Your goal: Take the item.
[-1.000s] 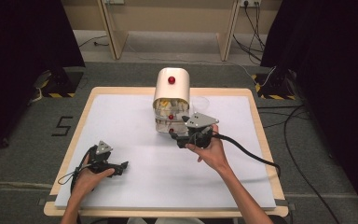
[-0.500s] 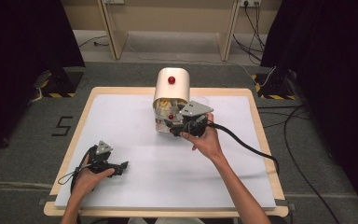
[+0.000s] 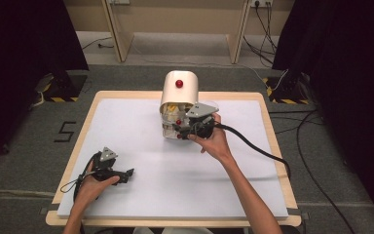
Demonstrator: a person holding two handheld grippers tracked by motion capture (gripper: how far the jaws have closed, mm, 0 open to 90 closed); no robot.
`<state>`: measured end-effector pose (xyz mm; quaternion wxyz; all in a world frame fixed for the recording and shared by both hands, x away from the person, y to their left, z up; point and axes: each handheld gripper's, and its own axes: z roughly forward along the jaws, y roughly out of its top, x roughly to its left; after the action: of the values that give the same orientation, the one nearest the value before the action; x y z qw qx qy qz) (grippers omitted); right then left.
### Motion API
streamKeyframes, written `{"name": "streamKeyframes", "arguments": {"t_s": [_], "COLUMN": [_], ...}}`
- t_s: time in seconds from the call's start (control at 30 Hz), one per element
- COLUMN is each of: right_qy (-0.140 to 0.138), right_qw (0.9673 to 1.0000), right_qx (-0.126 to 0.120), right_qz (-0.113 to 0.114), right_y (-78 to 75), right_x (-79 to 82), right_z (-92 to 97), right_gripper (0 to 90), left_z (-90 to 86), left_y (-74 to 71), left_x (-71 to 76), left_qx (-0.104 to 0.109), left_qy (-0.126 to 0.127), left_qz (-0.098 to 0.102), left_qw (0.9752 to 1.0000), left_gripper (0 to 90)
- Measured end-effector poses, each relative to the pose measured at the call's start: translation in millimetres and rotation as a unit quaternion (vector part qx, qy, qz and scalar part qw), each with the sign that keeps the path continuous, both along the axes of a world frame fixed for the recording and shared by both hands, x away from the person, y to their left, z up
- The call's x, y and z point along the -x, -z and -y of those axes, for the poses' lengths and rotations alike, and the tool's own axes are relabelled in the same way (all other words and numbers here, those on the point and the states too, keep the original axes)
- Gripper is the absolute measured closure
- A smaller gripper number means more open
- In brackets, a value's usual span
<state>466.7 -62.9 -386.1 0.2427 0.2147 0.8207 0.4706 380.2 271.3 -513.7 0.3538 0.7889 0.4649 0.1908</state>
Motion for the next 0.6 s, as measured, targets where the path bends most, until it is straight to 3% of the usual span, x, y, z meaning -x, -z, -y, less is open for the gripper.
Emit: {"name": "streamKeyframes", "arguments": {"t_s": [0.6], "right_qy": [-0.024], "right_qw": [0.9995], "right_qx": [0.005], "right_qz": [-0.022], "right_y": [-2.8], "right_x": [24.4], "right_z": [2.2], "right_gripper": [30.1], "left_z": [-0.1], "left_y": [0.1], "left_x": [0.1], "left_qx": [0.000], "left_qy": [0.000], "left_qz": [0.000], "left_qw": [1.0000], "left_gripper": [0.4]}}
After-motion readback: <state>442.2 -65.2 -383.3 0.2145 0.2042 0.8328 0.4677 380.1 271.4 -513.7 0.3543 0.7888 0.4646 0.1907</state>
